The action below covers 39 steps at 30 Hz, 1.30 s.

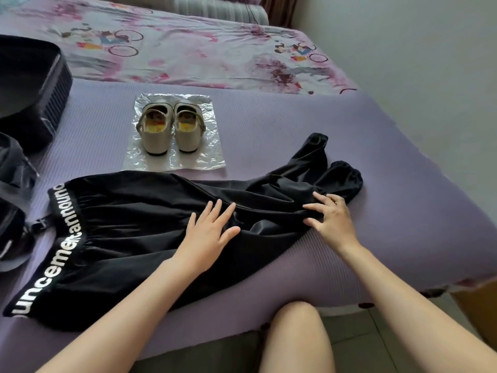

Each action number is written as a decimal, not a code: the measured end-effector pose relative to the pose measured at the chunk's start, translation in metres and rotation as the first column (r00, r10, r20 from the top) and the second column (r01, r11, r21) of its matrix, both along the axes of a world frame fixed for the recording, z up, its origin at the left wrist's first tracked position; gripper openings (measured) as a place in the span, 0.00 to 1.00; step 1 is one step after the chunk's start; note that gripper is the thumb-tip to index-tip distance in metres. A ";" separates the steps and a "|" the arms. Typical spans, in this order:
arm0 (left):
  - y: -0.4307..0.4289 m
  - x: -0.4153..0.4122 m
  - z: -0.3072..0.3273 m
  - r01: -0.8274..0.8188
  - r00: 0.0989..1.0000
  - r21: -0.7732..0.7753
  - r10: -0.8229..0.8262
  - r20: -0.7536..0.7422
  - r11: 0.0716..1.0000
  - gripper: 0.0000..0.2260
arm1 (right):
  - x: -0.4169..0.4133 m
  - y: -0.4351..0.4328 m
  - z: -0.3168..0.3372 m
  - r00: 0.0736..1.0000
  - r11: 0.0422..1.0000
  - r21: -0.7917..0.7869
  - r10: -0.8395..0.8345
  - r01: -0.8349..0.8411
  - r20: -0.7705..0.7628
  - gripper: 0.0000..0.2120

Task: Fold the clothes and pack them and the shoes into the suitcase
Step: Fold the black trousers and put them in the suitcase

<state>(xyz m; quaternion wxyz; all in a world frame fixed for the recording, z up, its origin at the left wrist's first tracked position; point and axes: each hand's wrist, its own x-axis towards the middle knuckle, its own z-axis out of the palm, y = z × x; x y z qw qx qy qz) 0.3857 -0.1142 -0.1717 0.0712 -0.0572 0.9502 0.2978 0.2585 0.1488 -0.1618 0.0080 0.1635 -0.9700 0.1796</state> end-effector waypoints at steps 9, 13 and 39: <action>-0.018 -0.065 -0.006 -0.086 0.994 0.020 0.087 -0.073 0.996 0.25 | -0.086 -0.040 0.065 0.931 0.976 -0.215 -0.104 0.029 -0.349 0.08; -0.013 -0.080 -0.004 -0.129 0.976 -0.069 0.115 -0.185 0.989 0.26 | -0.159 -0.088 0.097 0.898 0.990 -0.020 -0.136 0.141 -0.418 0.13; 0.045 -0.013 0.040 0.121 0.985 0.460 -0.050 -0.162 0.880 0.04 | 0.030 0.032 0.042 0.766 0.478 -0.797 -0.642 0.369 -0.030 0.05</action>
